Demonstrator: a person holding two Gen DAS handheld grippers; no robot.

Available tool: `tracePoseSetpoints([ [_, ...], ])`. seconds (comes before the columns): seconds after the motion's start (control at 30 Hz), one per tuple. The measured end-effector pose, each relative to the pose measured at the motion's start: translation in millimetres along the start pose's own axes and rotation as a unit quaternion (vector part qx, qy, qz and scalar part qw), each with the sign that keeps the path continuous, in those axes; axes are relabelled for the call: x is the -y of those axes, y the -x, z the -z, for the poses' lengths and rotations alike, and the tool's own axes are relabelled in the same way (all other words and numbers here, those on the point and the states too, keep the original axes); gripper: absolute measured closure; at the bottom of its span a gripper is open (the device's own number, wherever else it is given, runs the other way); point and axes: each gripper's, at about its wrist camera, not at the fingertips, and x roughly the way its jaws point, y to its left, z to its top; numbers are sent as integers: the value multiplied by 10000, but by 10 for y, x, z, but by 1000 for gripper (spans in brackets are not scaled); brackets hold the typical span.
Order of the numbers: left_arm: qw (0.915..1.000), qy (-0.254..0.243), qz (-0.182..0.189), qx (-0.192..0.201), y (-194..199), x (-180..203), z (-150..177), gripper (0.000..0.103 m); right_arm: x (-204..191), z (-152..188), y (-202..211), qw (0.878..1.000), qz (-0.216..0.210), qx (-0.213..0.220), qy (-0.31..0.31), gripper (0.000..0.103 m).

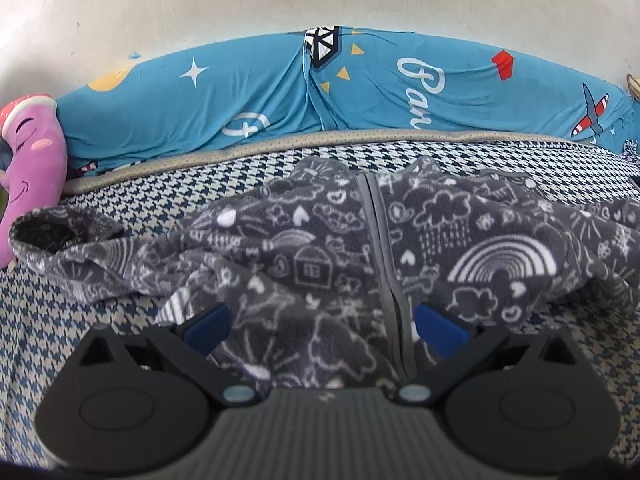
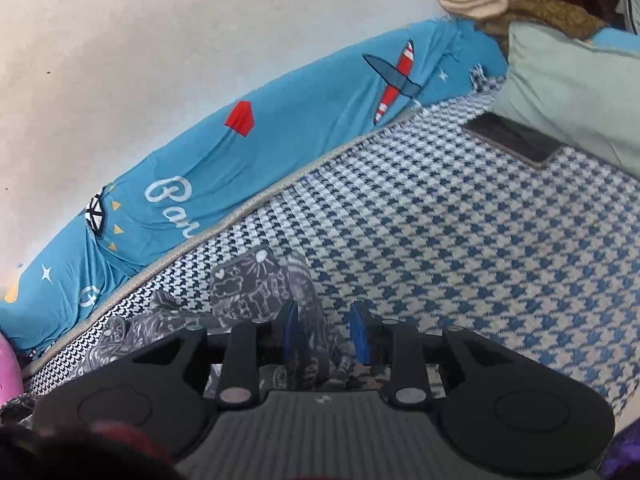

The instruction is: Fold clothes

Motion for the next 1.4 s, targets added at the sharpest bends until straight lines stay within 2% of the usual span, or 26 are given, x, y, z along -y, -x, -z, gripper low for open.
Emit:
tracePoseSetpoints([
  [0.27, 10000, -50, 8, 14, -26, 13, 30, 0, -280, -146, -203, 9936, -534, 594, 802, 74],
  [0.4, 10000, 2, 36, -24, -57, -14, 29, 0, -424, -156, -445, 9898, -968, 355, 987, 74],
  [0.47, 10000, 16, 55, -32, -64, -21, 23, 0, -487, -145, -567, 9881, -1035, 283, 1106, 74],
  [0.73, 9999, 1, 91, -55, -85, -32, 21, 0, -609, -71, -1063, 9831, -838, -83, 1626, 70],
  [0.8, 9999, 14, 98, -94, -103, -41, 22, 0, -617, -50, -1154, 9814, -757, -156, 1755, 61],
  [0.9, 9998, 25, 121, -127, -117, -52, 24, 0, -633, -5, -1261, 9769, -692, -276, 2001, 56],
  [1.0, 9998, 7, 121, -126, -123, -58, 29, 0, -647, 85, -1358, 9691, -609, -544, 2328, 53],
  [1.17, 9998, 6, 116, -154, -139, -64, 30, 0, -714, 316, -1434, 9450, -696, -996, 3035, 51],
  [1.33, 9998, -16, 106, -173, -159, -61, 33, 0, -790, 439, -1464, 9359, -407, -859, 3393, 51],
  [1.4, 9998, -27, 102, -169, -162, -58, 33, 0, -803, 391, -1457, 9407, -405, -789, 3275, 51],
])
